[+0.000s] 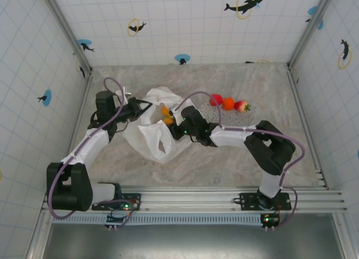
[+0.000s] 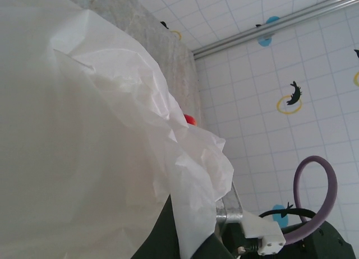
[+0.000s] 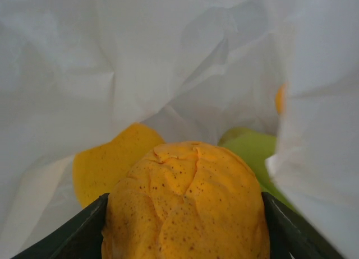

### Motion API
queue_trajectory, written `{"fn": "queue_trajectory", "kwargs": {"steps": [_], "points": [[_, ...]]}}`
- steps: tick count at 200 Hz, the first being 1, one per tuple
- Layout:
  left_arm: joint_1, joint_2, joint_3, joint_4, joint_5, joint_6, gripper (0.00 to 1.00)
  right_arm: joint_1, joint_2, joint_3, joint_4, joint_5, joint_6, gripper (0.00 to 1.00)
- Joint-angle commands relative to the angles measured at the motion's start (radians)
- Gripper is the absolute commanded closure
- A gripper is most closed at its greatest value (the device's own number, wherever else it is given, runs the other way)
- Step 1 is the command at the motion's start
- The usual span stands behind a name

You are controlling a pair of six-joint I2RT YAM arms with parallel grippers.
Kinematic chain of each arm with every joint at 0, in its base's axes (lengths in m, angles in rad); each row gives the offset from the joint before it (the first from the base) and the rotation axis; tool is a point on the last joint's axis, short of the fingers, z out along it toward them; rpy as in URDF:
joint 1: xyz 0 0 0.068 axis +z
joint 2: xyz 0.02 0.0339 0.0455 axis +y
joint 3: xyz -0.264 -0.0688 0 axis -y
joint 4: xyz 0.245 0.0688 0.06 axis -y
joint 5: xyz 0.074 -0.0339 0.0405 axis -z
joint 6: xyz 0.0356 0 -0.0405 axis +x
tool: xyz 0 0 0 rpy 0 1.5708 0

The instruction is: Place the fruits into the plastic bag

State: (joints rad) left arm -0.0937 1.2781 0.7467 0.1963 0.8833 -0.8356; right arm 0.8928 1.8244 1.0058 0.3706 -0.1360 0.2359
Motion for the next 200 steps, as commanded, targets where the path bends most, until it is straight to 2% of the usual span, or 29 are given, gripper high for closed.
{"fn": "queue_trajectory", "kwargs": {"steps": [1,40,120,188,200], "points": [[-0.006,-0.001,0.014,0.017,0.017,0.023,1.00,0.020,0.039,0.060,0.067,-0.052,0.031,0.34],[-0.006,0.006,0.016,0.006,0.016,0.025,1.00,0.032,0.109,0.135,0.037,-0.106,0.031,0.31],[-0.005,0.012,0.017,-0.004,0.009,0.027,1.00,0.030,0.171,0.234,-0.061,-0.098,0.017,0.26],[-0.006,0.021,0.017,-0.013,0.007,0.028,1.00,0.002,0.121,0.226,-0.114,-0.103,0.011,0.10],[-0.006,0.023,0.018,-0.014,0.007,0.029,1.00,-0.001,0.109,0.219,-0.120,-0.103,0.004,0.04]]}}
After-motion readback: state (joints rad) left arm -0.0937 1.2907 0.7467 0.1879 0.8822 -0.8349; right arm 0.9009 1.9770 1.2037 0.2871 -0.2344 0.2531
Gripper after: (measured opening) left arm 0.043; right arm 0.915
